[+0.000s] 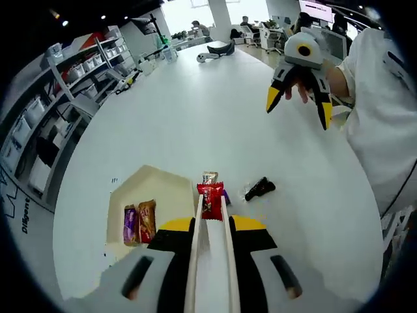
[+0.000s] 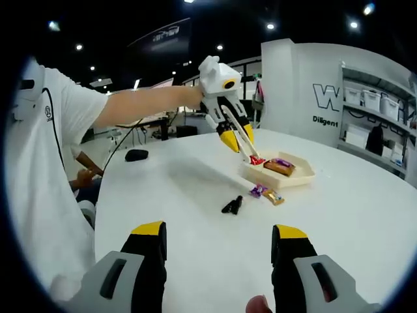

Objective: Place the target food into the container with the food tongs after gripping and lifting it, then release it inside without dropping or visibly crushing the food.

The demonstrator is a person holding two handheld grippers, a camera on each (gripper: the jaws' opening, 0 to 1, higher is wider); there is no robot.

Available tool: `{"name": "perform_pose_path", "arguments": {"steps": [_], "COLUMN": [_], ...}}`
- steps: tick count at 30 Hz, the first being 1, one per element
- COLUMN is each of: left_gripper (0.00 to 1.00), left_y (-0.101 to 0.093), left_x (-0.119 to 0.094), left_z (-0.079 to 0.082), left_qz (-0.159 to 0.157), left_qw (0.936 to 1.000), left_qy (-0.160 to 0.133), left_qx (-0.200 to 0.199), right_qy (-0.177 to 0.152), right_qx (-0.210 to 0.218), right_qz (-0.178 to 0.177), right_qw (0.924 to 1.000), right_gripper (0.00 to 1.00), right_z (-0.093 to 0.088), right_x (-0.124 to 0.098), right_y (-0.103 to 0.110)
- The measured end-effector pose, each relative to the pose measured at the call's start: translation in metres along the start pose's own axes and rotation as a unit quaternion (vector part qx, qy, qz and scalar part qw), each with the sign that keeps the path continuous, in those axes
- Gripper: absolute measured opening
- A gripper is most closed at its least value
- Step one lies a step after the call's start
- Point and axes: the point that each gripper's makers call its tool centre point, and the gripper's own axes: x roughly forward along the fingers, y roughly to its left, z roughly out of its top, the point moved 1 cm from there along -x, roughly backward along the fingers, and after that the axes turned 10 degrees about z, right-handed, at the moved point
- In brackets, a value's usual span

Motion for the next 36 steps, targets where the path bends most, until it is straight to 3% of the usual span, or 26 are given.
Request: {"name": "perform_pose_path", "arguments": {"steps": [8,20,36], "left_gripper": [0.19,0.19,0.19], "left_y": [0.019,0.049,0.057], "left_x": [0.006,0.032,0.054], "left_z": [-0.015,-0.047,-0.061], "left_qz": [0.014,0.03,0.025], "left_qw": [0.9997,0.9974,0.9961], "left_qy": [0.005,0.038,0.052], "left_qx": [-0.021,-0.053,-0.066], "right_qy": [0.001,0.003,0.006], "right_qx": [-0.001,0.002,0.009], "right_qz": [-0.002,-0.005,-0.007], "right_qw": [1.0,1.0,0.9999], "right_gripper": [0.62,0.62,0.62], "right_z": [0.0,-0.003,-0.007], "right_x": [-0.002,-0.003,-0.004], "right_y": [0.0,-0.004,-0.006]}}
